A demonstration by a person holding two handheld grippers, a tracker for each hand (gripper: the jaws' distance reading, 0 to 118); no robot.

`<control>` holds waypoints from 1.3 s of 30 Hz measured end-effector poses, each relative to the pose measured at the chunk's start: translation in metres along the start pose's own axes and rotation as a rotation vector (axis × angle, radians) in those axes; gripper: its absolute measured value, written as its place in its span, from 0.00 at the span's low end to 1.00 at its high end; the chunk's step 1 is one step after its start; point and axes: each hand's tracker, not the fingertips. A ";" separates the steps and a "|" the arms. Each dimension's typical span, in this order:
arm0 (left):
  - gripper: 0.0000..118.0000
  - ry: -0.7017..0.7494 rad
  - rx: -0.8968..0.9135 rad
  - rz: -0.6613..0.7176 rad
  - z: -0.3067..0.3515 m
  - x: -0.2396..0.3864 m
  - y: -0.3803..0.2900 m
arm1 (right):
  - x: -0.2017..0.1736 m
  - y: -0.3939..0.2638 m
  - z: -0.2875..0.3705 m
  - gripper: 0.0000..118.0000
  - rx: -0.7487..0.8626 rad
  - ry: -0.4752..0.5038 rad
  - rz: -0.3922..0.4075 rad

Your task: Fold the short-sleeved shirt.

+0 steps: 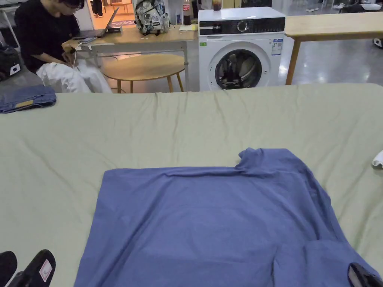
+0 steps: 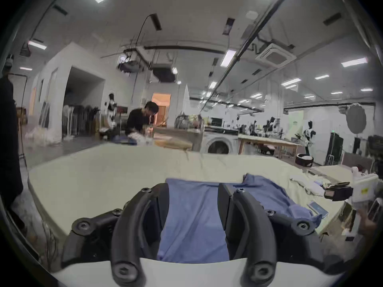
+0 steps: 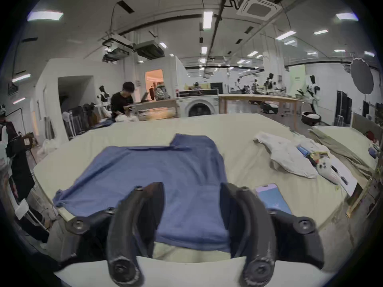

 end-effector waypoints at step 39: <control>0.01 0.090 -0.742 -0.006 -0.064 -0.054 -0.139 | 0.042 -0.031 -0.006 0.56 -0.179 -0.094 -0.096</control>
